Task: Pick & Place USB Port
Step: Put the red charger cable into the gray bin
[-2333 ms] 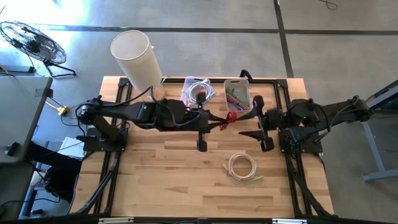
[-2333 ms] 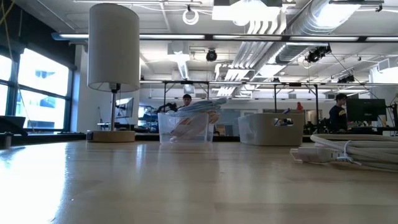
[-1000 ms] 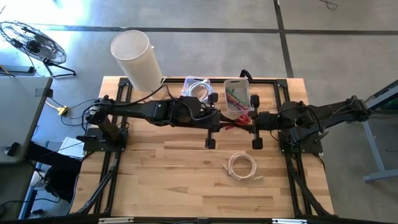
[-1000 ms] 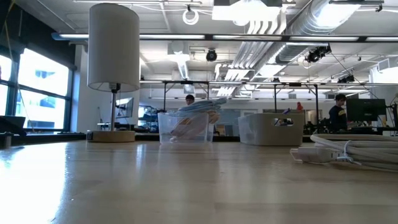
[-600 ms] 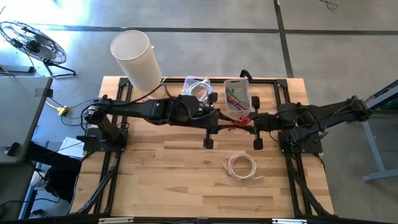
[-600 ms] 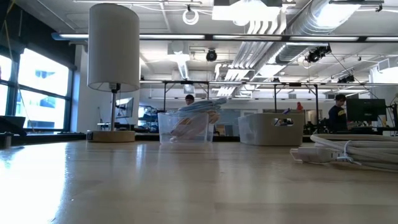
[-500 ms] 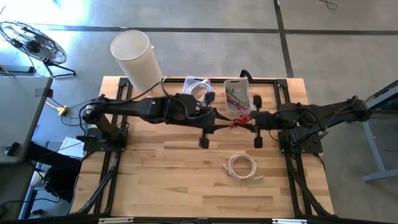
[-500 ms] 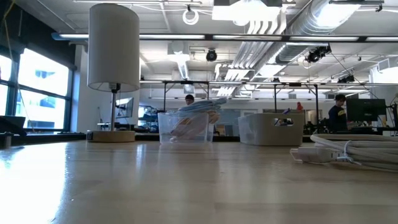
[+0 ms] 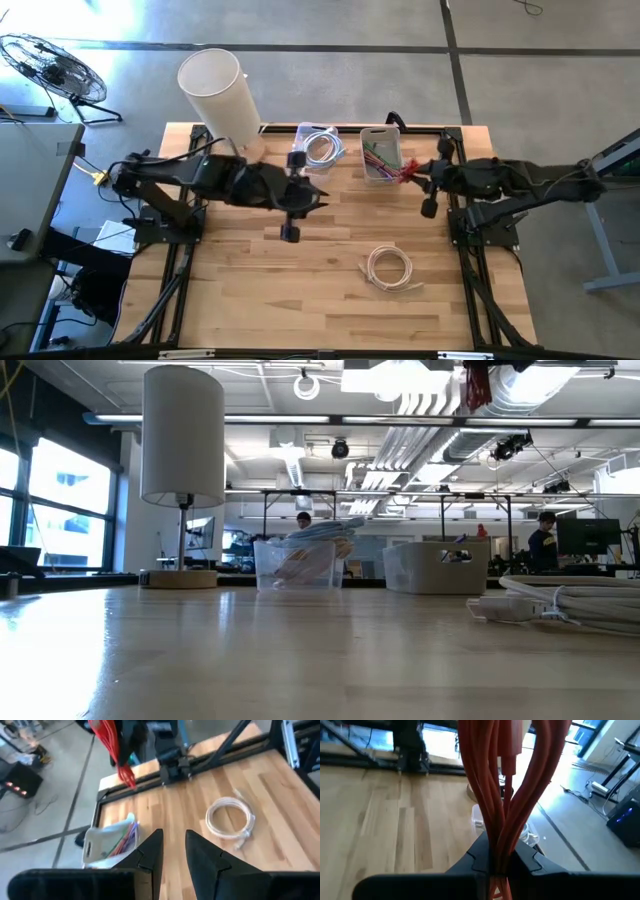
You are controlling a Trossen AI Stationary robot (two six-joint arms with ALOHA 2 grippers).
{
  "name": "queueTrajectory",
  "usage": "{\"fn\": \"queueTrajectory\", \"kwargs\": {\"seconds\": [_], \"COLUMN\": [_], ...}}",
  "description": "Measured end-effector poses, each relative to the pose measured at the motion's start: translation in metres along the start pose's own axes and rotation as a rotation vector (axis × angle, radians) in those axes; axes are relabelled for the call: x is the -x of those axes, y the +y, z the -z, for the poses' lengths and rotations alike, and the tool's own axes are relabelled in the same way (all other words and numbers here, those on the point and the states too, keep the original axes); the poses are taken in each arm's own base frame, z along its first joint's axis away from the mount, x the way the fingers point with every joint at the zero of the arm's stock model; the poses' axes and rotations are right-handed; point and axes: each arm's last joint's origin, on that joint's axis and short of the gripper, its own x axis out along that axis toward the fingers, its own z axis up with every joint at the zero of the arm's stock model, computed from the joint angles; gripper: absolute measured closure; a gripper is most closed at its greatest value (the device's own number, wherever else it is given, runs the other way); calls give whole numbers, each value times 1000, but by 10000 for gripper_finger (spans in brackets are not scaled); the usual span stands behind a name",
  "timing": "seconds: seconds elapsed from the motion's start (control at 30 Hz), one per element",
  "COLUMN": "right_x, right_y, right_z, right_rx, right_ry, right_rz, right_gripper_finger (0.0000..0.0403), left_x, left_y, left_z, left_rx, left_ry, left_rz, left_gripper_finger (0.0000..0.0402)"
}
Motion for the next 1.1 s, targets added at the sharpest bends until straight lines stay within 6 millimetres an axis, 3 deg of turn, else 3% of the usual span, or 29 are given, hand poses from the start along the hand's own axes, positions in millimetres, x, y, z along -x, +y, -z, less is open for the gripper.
{"fn": "queueTrajectory", "kwargs": {"seconds": [0.17, 0.37, 0.6, 0.8, 1.1], "right_x": [-1, -28, -70, -105, -129], "right_y": [-13, -24, -38, -66, -98], "right_z": [2, 20, 28, 44, 76], "right_rx": [-124, -324, -434, -510, -568], "right_ry": [9, 232, 316, 389, 555], "right_rz": [-23, 33, 90, 100, 200], "right_gripper_finger": [378, 378, 378, 378, 378], "left_x": [23, 42, 44, 42, 40], "left_y": [-9, -13, -13, -16, -20], "left_z": [5, 14, 29, 38, 48], "left_rx": [-20, -8, 10, 24, 33], "left_ry": [66, 154, 281, 372, 465], "left_rz": [-62, -217, -300, -301, -259], "left_gripper_finger": [323, 323, 323, 323, 323]}}
